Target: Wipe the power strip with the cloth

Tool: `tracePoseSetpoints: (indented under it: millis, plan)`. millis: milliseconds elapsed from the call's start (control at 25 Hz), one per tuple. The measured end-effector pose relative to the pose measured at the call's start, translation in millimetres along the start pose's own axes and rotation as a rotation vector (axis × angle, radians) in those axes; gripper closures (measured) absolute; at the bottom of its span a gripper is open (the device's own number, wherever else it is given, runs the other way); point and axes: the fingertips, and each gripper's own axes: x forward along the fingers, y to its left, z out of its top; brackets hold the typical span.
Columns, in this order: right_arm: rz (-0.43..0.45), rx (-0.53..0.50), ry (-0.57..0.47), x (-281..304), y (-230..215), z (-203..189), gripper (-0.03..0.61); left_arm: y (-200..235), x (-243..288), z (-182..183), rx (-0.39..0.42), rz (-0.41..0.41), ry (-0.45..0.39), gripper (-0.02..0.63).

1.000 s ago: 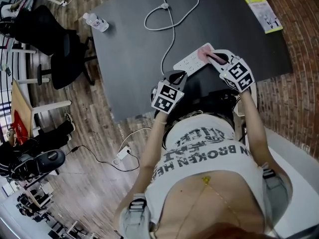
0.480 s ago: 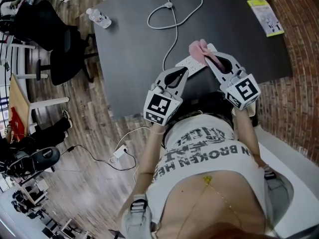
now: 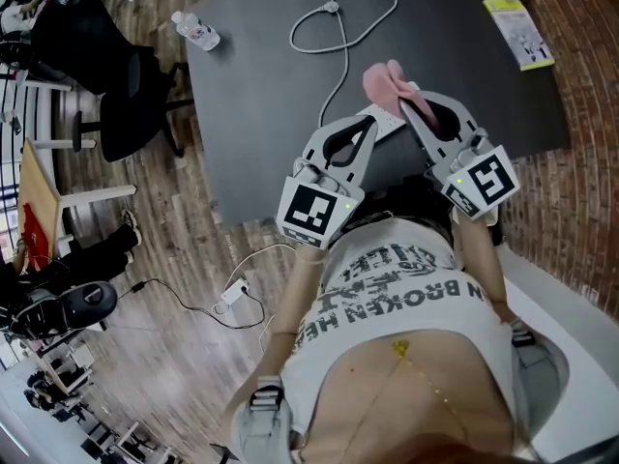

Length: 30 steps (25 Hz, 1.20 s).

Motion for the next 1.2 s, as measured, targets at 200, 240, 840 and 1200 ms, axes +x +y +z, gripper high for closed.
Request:
tracePoseSetpoints:
  millis: [200,240,840,1200]
  plan:
    - [-0.005,0.001,-0.010,-2,1,4,0.561,-1,0,14,-0.008,-0.005,-0.023,0.606]
    - [-0.005,-0.003,-0.010,-1,2,5,0.561,-1,-1,16,-0.005,-0.004,-0.028,0.606]
    - [0.006,-0.014,0.019,1,14,6,0.561,3,-11,16,0.057,0.029,0.001,0.606]
    - [0.009,-0.010,0.026,1,14,7,0.562,4,-12,15,0.064,0.036,0.005,0.606]
